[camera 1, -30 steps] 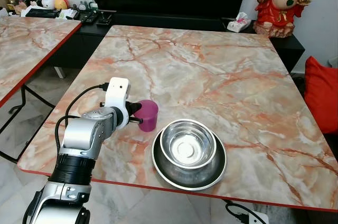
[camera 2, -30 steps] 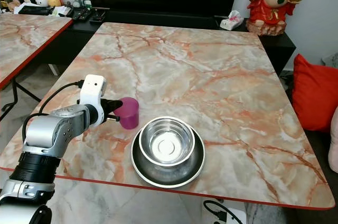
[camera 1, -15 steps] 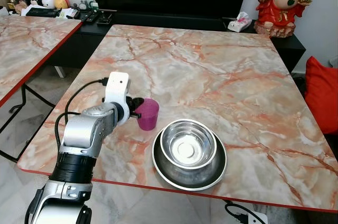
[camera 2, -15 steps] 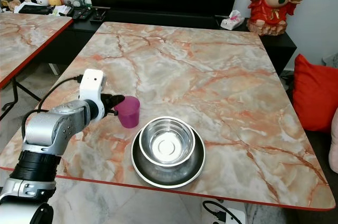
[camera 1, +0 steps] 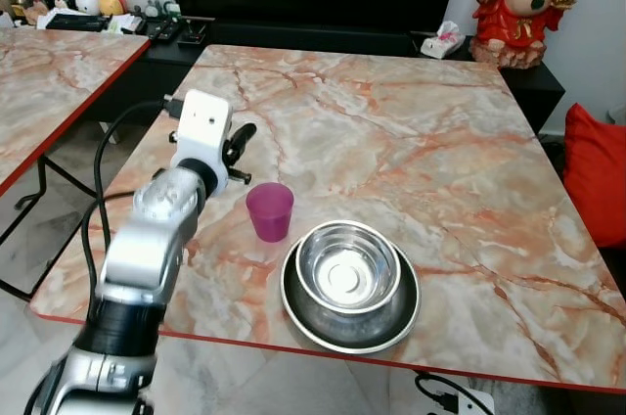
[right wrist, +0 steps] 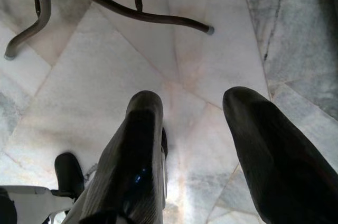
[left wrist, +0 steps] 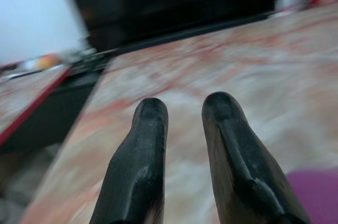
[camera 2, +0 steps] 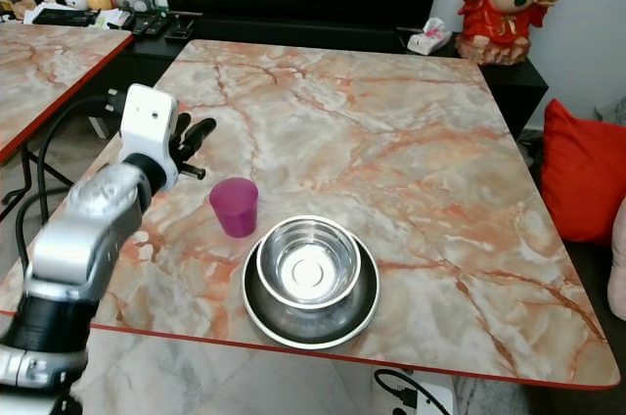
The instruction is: Setting the table
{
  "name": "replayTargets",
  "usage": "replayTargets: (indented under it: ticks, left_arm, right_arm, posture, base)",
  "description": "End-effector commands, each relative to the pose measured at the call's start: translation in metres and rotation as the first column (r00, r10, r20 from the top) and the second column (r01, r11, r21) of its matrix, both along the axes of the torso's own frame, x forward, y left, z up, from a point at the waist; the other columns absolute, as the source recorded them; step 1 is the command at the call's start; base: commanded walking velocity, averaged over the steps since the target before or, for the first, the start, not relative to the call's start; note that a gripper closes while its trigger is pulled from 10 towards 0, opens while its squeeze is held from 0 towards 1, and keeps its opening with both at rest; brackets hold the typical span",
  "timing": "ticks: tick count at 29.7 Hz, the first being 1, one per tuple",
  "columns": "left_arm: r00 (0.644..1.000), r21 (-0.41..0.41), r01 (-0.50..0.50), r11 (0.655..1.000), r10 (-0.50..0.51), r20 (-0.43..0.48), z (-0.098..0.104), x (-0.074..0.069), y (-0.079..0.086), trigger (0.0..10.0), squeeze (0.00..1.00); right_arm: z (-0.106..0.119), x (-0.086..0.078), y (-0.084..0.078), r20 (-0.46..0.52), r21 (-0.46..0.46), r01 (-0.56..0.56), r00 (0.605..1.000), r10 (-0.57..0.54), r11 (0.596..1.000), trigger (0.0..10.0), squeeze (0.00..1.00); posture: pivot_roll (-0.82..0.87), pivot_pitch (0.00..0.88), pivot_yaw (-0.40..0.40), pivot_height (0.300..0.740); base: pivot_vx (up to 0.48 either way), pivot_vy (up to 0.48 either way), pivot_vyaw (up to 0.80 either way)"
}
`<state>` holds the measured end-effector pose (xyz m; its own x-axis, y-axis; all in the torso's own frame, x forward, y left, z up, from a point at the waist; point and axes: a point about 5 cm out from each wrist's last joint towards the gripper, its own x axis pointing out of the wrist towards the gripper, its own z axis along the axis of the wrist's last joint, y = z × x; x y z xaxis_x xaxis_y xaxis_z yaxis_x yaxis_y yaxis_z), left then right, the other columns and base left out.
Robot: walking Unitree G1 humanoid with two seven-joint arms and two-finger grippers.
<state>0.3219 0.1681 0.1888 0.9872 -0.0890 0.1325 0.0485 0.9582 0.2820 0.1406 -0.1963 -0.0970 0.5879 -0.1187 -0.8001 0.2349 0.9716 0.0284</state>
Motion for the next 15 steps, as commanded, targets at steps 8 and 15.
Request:
replayTargets:
  ticks: [8,15]
  left_arm:
    - [0.995,-0.002,-0.042,0.999,0.042,0.093,-0.022,-0.006,0.010,10.0,0.00]
    - [0.994,-0.005,-0.033,0.999,0.033,0.106,-0.025,-0.002,0.010,10.0,0.00]
  right_arm:
    - [0.000,0.002,0.001,-0.008,-0.005,0.018,1.000,-0.018,1.000,10.0,0.00]
    - [0.000,0.004,0.006,-0.004,0.002,0.028,1.000,-0.028,1.000,10.0,0.00]
  posture:
    - [0.11,0.000,-0.023,0.740]
    - [0.10,0.000,-0.004,0.740]
  base:
    - [0.000,0.000,0.00]
    - [0.000,0.000,0.00]
